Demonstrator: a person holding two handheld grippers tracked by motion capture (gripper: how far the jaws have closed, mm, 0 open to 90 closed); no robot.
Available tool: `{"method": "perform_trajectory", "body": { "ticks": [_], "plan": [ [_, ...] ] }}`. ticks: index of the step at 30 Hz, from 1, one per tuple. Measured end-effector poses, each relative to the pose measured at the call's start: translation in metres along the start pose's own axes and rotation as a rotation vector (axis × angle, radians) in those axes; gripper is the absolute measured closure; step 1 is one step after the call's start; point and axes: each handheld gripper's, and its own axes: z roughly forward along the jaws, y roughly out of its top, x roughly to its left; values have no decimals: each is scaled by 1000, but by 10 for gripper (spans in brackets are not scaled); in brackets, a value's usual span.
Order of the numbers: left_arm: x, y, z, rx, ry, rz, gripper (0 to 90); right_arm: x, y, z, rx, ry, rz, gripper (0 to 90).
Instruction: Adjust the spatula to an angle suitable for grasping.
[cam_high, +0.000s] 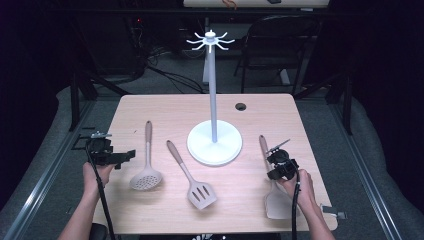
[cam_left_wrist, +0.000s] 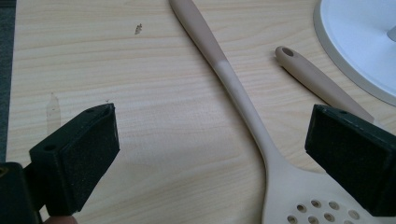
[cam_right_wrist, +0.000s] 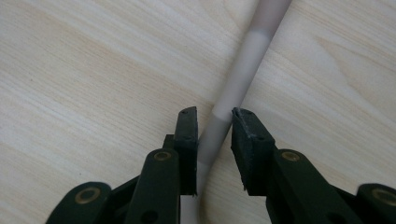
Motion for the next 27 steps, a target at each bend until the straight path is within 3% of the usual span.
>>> {"method": "perform_trajectory", "body": {
  "ticks": [1,2,6,10,11,12,13,14,15,16,17,19,21,22,23,27],
  "plan": [
    [0,0,0,0,0,0,29,0,0,0,0,0,0,726],
    [0,0,0,0,0,0,30,-1,1,-2,27,0,-30,730],
    [0,0,0,-2,0,-1,30,-1,0,-3,26,4,-53,739],
    [0,0,0,-1,-2,-1,30,-2,-1,-4,24,22,-53,765],
    [0,0,0,-1,-3,-1,30,-1,-1,-6,14,75,-72,816],
    [0,0,0,-6,-2,-2,30,-1,-1,-6,14,75,-72,816],
    [0,0,0,-6,-1,-2,30,2,0,-9,1,79,-82,900],
    [0,0,0,-6,-1,-2,30,2,0,-9,19,38,-98,900],
    [0,0,0,-6,-1,-2,30,2,0,-7,-3,92,-78,866],
    [0,0,0,-1,-2,0,30,0,0,-9,5,40,-82,834],
    [0,0,0,-1,-2,0,30,-1,0,-10,3,41,-71,795],
    [0,0,0,-3,-2,-2,30,-6,-2,-10,-44,63,-26,707],
    [0,0,1,-2,-3,-2,30,-9,-2,-10,-53,73,-3,686],
    [0,0,1,0,-3,-2,30,-11,-2,-8,-55,108,27,647],
    [-1,0,1,6,-4,0,30,-11,-2,-6,-36,124,39,634],
    [-1,0,1,3,-3,9,30,-7,-1,2,7,94,15,650]
  ]
}}
